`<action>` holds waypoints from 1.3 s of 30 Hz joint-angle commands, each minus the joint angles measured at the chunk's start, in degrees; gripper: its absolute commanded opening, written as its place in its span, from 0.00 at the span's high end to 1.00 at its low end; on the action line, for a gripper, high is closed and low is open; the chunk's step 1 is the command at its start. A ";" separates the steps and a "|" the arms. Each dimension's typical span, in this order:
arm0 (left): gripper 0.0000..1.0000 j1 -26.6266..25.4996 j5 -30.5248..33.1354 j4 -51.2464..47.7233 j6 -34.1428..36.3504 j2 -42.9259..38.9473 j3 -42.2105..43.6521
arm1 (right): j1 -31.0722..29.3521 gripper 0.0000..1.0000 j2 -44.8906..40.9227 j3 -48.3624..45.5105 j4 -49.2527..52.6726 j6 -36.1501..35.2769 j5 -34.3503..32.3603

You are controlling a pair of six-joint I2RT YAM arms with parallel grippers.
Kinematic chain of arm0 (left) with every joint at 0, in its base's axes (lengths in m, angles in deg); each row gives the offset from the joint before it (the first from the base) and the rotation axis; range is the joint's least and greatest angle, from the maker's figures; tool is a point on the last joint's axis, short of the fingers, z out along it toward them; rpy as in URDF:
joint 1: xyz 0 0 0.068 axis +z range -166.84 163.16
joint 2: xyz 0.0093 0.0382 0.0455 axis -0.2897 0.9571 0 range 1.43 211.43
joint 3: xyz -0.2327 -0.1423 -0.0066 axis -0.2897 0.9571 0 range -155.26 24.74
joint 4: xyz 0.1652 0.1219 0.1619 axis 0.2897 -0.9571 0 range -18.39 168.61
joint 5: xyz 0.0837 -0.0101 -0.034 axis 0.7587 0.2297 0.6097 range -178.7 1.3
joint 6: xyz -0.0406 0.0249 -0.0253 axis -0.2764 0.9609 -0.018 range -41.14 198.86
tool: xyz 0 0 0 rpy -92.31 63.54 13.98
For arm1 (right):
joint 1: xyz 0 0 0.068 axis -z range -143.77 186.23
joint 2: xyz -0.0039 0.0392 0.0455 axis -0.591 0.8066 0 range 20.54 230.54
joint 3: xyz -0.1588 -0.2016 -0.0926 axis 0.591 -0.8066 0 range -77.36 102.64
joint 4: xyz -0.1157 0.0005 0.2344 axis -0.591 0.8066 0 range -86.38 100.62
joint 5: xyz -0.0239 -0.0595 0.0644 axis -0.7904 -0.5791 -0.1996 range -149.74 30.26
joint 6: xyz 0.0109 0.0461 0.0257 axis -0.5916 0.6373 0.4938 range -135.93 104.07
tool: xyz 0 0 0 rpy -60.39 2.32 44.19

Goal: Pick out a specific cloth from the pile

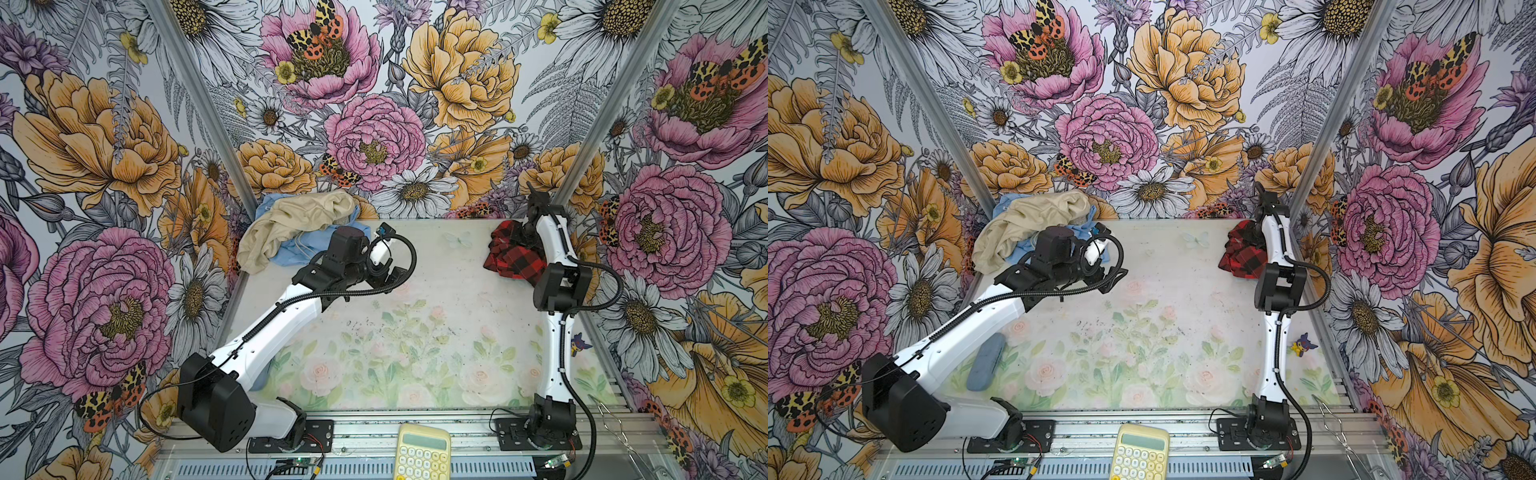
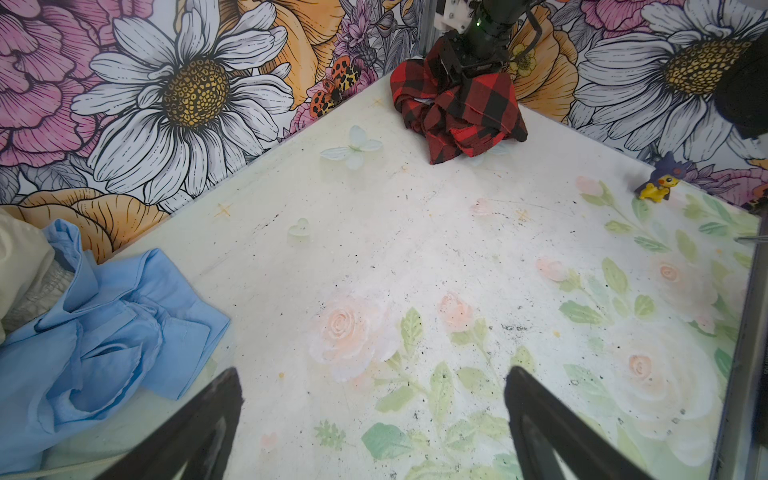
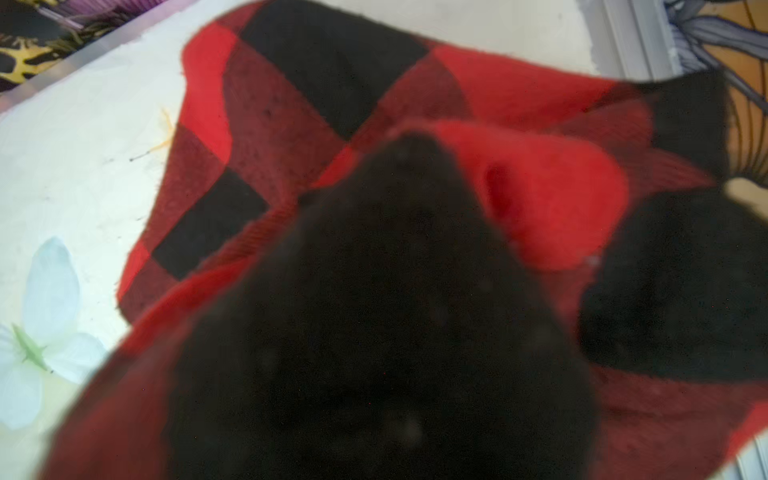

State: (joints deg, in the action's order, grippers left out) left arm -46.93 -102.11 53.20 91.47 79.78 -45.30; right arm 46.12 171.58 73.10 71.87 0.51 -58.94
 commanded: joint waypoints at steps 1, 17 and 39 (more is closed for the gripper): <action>0.01 0.53 -0.25 1.21 0.33 -1.00 0.30 | -0.75 0.29 0.39 0.51 -0.81 0.29 -0.20; 0.01 0.56 -0.54 1.15 0.40 -0.91 0.31 | -1.19 0.13 -13.23 -4.39 -2.77 1.81 -0.31; 0.01 3.45 -0.73 2.49 -1.62 -2.22 0.90 | -15.28 0.00 -56.80 -67.20 -45.57 -1.57 5.45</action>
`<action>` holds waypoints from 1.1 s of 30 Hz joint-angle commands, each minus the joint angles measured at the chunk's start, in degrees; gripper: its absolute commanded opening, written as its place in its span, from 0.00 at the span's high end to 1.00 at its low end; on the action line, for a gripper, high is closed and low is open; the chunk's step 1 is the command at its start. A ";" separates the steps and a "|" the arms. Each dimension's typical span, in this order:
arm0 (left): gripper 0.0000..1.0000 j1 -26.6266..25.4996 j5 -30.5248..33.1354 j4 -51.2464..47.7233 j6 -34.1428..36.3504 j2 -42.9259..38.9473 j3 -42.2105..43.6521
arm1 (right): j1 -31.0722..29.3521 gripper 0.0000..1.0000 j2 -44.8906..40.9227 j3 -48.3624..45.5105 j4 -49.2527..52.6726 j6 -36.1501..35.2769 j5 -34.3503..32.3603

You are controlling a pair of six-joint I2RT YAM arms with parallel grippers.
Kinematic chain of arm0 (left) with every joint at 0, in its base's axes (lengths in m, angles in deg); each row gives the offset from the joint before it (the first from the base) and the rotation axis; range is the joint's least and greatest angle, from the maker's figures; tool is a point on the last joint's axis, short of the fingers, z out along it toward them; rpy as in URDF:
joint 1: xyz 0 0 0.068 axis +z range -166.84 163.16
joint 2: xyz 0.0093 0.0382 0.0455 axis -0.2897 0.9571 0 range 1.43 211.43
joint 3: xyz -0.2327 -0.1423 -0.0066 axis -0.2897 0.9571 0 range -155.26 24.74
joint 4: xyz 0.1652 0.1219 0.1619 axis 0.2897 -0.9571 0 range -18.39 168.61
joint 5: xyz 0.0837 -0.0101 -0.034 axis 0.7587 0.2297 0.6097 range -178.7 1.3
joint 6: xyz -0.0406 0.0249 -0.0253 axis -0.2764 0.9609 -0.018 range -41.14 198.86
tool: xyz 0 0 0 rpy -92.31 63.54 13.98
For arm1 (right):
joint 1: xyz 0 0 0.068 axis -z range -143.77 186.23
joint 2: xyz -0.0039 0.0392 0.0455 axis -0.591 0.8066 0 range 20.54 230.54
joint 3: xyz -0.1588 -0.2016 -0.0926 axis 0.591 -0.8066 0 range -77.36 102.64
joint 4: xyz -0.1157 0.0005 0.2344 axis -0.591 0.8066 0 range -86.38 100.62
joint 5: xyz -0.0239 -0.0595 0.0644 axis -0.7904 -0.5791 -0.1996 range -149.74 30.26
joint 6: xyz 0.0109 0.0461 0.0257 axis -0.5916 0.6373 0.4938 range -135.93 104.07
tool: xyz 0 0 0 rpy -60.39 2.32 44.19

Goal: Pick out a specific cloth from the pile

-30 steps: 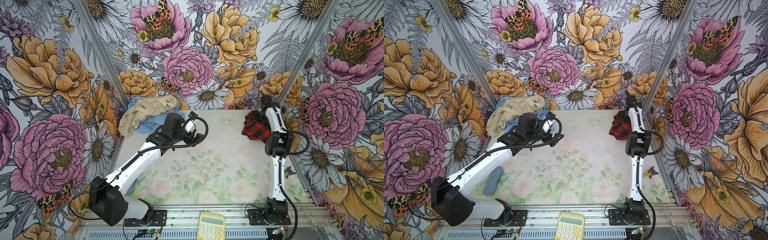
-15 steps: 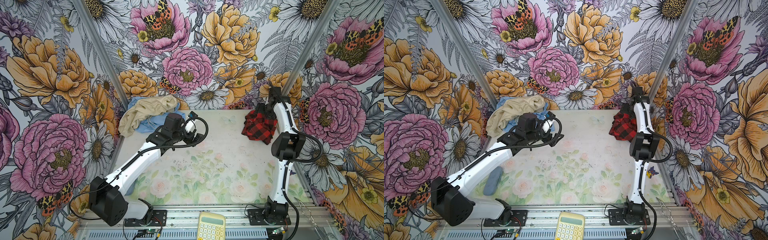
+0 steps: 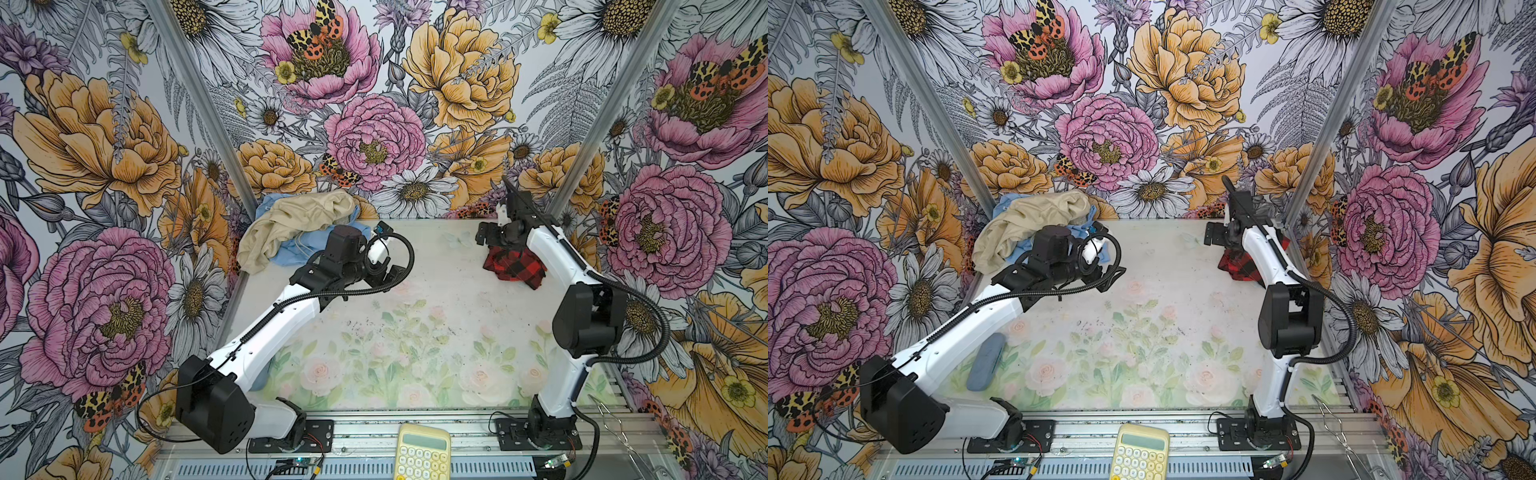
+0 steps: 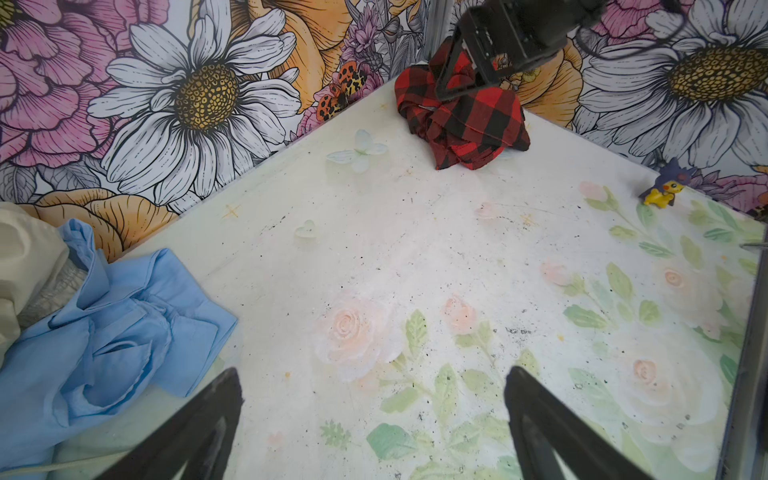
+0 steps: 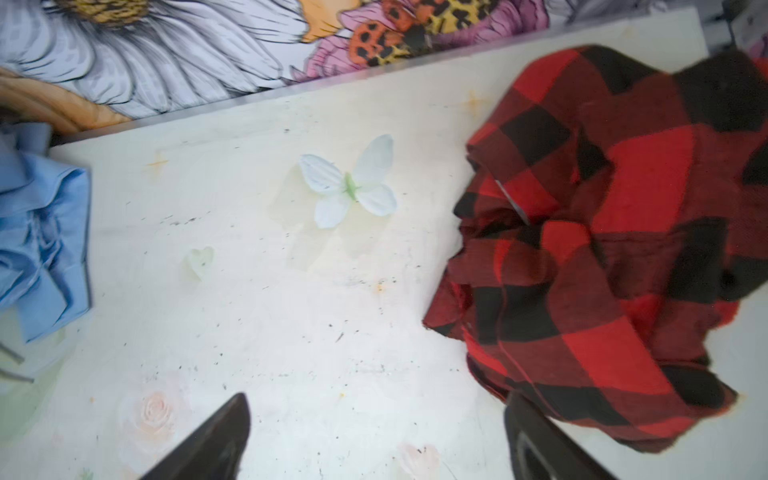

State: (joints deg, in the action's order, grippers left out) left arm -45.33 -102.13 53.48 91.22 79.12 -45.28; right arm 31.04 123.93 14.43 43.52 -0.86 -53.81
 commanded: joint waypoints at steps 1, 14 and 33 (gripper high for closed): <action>0.01 2.98 -0.94 3.01 -2.53 -1.62 1.10 | -0.05 0.01 -13.31 -14.97 -23.00 0.51 0.32; 0.01 19.27 23.61 12.67 -16.16 1.64 7.66 | 1.33 0.00 -41.41 -67.23 -69.21 -6.50 -9.52; 0.01 14.77 36.06 54.07 -7.29 1.83 36.08 | 4.70 0.00 -14.93 -74.62 -101.48 -13.40 -9.00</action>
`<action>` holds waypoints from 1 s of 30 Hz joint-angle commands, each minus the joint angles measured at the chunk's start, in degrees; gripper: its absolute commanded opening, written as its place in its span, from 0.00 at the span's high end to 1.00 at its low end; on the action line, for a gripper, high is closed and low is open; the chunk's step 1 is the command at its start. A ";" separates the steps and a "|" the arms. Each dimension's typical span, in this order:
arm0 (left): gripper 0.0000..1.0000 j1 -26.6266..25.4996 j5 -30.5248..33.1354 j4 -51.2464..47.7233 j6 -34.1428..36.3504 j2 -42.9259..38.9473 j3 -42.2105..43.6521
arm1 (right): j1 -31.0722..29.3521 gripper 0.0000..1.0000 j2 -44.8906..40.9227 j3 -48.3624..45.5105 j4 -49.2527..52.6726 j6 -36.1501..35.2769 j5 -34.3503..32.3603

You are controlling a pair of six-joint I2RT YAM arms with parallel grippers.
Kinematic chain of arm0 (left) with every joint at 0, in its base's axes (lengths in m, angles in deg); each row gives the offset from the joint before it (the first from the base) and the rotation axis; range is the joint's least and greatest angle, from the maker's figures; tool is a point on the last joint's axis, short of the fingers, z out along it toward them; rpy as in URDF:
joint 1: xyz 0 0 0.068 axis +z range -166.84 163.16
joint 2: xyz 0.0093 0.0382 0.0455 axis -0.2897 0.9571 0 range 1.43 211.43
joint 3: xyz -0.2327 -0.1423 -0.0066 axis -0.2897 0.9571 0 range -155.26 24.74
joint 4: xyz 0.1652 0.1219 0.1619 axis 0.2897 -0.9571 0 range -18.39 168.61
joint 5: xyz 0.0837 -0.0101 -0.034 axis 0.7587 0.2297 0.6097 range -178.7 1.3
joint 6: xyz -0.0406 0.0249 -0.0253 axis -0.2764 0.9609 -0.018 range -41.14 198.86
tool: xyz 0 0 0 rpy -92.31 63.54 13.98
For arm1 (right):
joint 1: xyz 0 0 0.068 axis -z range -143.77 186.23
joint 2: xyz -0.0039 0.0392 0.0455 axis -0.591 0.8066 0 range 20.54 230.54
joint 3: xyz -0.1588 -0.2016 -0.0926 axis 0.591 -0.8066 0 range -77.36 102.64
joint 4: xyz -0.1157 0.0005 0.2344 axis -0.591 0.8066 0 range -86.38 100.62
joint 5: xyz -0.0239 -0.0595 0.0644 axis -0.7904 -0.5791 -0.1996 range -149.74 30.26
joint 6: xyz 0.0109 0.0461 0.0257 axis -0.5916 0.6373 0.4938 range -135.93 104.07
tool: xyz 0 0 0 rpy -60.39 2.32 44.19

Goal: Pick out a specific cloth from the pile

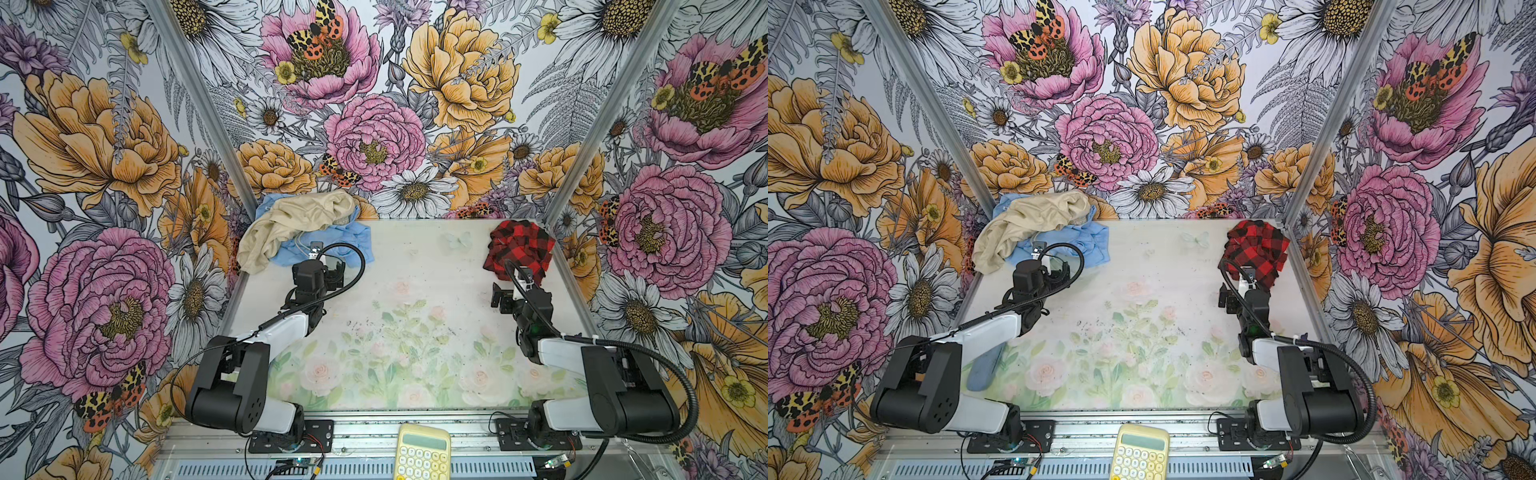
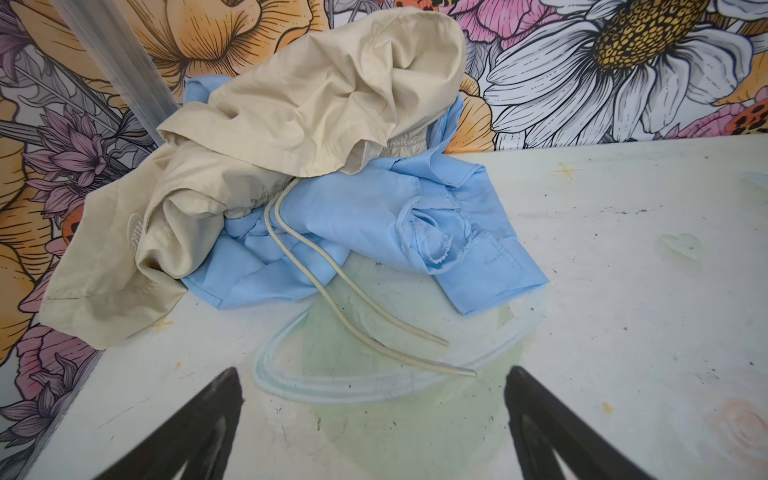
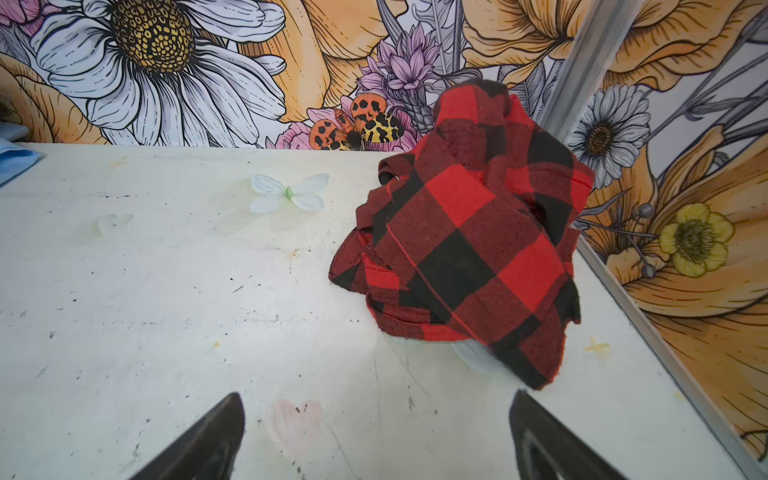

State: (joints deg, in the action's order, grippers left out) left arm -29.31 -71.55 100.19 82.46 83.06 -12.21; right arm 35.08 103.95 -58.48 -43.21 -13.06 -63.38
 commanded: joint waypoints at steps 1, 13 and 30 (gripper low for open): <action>0.01 -1.80 7.18 7.66 1.78 -3.59 4.30 | 0.71 0.01 5.04 -2.83 -16.02 -0.95 0.22; 0.01 2.60 5.26 49.79 4.67 5.84 24.27 | 1.52 0.00 4.28 2.35 -4.86 1.37 -2.07; 0.01 8.84 -1.57 36.71 -1.22 7.56 17.28 | 1.62 0.01 4.65 3.37 -3.54 1.37 -1.99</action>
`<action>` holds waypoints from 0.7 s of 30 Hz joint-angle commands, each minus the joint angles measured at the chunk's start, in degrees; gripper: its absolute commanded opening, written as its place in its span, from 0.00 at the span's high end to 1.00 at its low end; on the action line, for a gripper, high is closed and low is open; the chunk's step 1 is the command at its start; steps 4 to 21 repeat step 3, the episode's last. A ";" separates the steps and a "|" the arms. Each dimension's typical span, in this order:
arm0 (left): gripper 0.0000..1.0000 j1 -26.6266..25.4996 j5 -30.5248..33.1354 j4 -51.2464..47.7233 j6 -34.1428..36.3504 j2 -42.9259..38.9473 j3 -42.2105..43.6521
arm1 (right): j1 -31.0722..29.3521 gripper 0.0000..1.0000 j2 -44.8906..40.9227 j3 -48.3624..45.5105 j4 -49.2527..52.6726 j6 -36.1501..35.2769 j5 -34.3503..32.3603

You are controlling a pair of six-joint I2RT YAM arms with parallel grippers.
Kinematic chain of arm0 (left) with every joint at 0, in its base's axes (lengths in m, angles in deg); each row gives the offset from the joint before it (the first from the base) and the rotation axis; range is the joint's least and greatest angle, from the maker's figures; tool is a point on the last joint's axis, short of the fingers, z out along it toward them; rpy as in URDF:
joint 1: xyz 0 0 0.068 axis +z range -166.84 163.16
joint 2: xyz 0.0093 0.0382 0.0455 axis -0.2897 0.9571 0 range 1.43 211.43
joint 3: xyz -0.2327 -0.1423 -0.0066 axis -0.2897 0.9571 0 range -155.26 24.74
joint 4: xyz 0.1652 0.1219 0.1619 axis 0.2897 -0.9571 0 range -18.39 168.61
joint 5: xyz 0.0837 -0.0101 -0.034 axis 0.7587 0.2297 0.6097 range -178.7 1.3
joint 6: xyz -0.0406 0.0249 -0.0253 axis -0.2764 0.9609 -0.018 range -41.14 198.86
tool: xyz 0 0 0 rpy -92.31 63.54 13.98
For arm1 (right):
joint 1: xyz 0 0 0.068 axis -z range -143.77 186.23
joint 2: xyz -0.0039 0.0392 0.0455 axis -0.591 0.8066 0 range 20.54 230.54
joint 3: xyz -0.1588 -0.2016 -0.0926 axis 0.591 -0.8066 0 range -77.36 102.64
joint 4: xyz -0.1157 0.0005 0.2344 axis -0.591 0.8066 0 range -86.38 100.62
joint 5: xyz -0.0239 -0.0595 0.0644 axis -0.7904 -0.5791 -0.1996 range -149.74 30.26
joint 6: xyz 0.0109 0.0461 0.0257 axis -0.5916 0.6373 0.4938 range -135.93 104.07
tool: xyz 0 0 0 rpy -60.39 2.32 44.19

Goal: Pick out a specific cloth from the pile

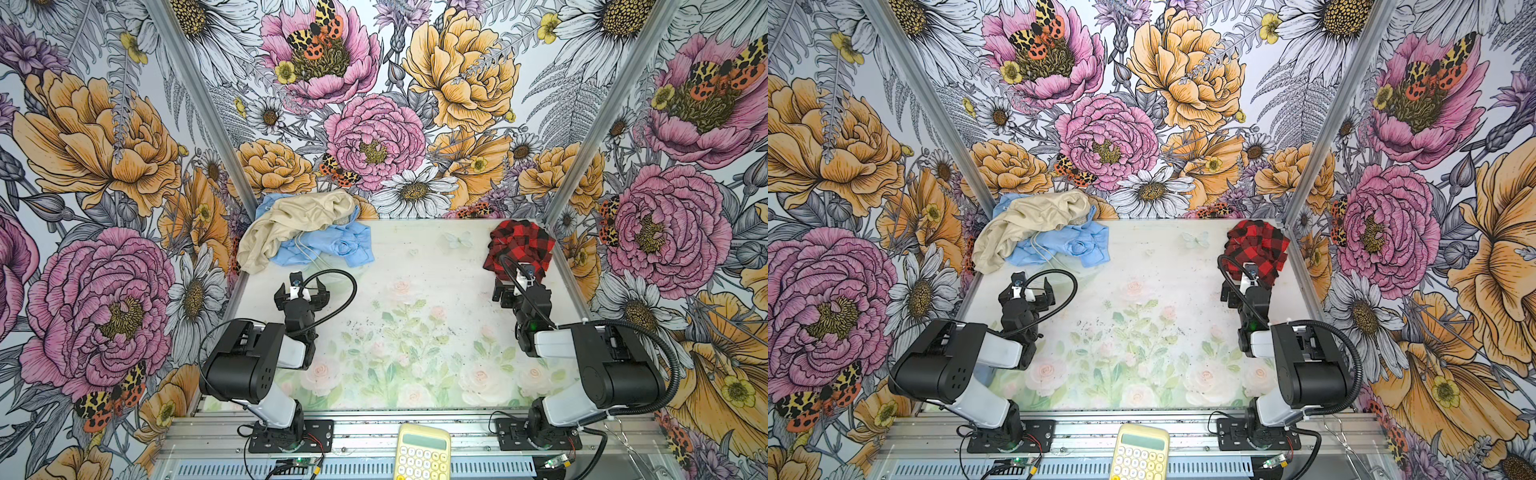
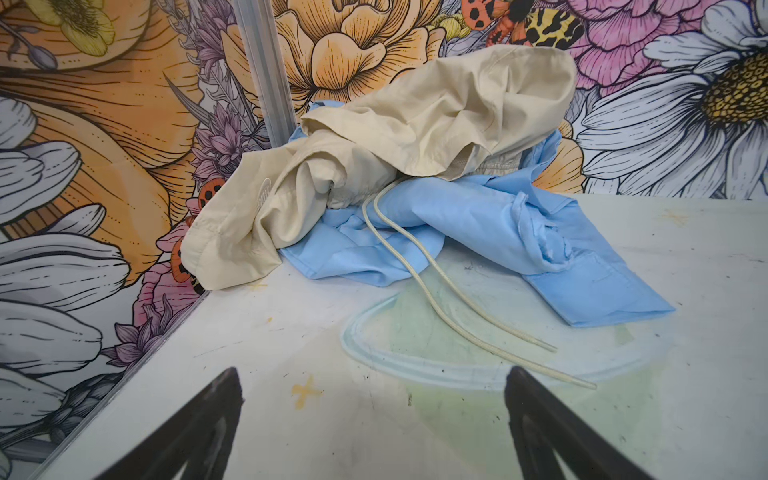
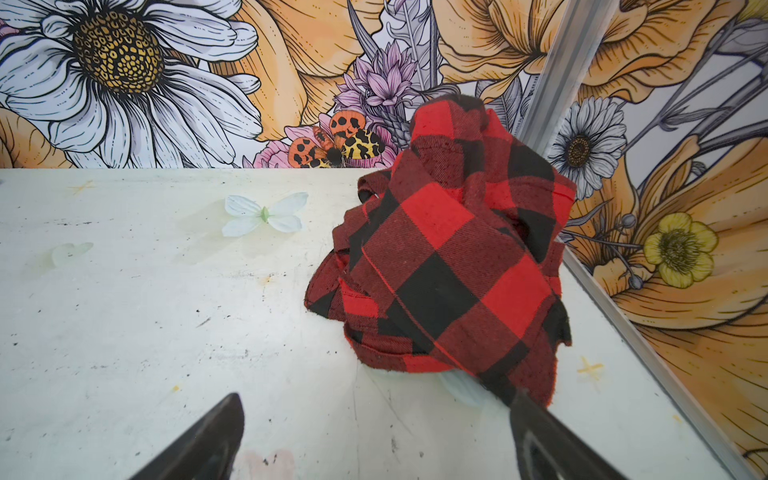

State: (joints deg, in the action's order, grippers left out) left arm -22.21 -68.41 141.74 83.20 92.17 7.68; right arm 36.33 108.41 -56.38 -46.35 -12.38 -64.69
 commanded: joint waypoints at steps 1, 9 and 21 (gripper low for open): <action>0.01 1.82 -4.86 -4.41 -1.92 -1.49 -2.43 | 0.39 0.01 0.19 1.26 -0.41 0.65 -0.67; 0.01 1.60 -6.68 -0.99 -1.01 -1.48 -0.70 | 0.42 0.00 0.17 1.26 -0.40 0.65 -0.68; 0.01 1.60 -6.68 -0.99 -1.01 -1.48 -0.70 | 0.42 0.00 0.17 1.26 -0.40 0.65 -0.68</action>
